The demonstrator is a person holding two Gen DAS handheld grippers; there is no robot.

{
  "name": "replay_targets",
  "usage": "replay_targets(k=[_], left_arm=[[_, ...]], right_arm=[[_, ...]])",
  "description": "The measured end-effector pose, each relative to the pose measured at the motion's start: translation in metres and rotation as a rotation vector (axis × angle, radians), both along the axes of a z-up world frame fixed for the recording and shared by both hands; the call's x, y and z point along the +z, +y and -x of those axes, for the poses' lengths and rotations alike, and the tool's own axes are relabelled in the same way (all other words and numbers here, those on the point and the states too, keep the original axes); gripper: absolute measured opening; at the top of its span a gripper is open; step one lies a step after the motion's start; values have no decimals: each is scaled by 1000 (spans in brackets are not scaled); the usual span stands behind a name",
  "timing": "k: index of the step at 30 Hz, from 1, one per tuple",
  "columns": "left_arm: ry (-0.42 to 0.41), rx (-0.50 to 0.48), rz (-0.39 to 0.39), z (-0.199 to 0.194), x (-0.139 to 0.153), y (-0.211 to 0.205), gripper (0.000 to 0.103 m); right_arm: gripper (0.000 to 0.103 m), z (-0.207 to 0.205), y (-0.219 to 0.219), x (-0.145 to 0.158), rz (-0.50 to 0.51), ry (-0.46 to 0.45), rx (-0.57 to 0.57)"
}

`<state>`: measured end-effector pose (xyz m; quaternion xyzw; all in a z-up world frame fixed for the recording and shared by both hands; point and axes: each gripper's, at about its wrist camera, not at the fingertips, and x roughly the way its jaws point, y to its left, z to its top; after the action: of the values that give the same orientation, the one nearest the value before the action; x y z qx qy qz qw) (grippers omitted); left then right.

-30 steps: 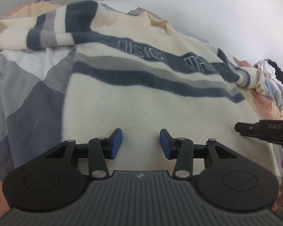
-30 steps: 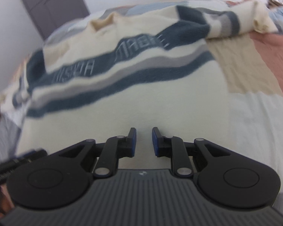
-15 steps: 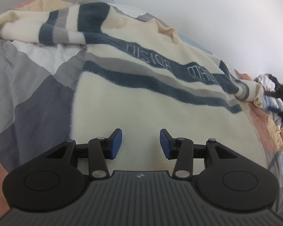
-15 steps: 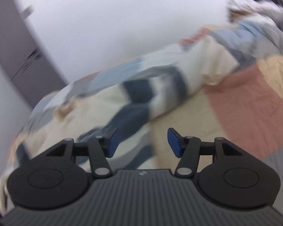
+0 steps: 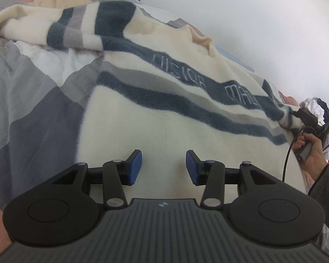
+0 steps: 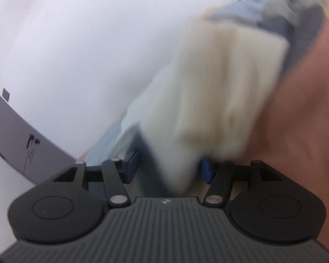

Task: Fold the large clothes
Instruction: 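Grasp the ribbed sleeve cuff with the right gripper, then lift the cuff and fold the sleeve across the sweater body with the right gripper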

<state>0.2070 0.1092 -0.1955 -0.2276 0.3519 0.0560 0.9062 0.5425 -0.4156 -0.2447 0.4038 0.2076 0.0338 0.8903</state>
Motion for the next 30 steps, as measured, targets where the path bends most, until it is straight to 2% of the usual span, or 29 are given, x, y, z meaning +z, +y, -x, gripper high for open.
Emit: replay_targets(k=[4,10,11,12,13,15,18,19,21,23,26,30], left_arm=[[-2,13,2,-7,0,3,51],[-19,53,57,-13,1,15,53],[-22,62,66,-13,0,17,53],[-23,69,75,-14,0,19,53],[-23,73,83,-15,0,21,53],[-21,77,92,-16,0,23,53],[-13,74,84,-18,0,22,53],[-7,76,69,-17,1,21,53],[5,86,-14,-15,7,13,53],[-5,77,-50,-11,12,8,53],[-25,70,-26,-3,17,9,53],[-15,77,-37,5,22,9,54]], right_arm=[[58,-28,-23,9,1,-72,-112],[44,-61,-56,40,171,-85,-266],[40,-63,-61,45,213,-84,-298],[27,-65,-67,49,247,-77,-325],[21,-69,-72,53,274,-56,-342],[18,-74,-81,57,281,-44,-318],[18,-77,-75,69,361,-40,-296],[18,-76,-76,75,362,-44,-296],[17,-67,-70,89,362,-53,-295],[16,-65,-65,108,375,-66,-270],[16,-51,-47,148,411,-117,-221],[16,-20,-10,210,472,-175,-154]])
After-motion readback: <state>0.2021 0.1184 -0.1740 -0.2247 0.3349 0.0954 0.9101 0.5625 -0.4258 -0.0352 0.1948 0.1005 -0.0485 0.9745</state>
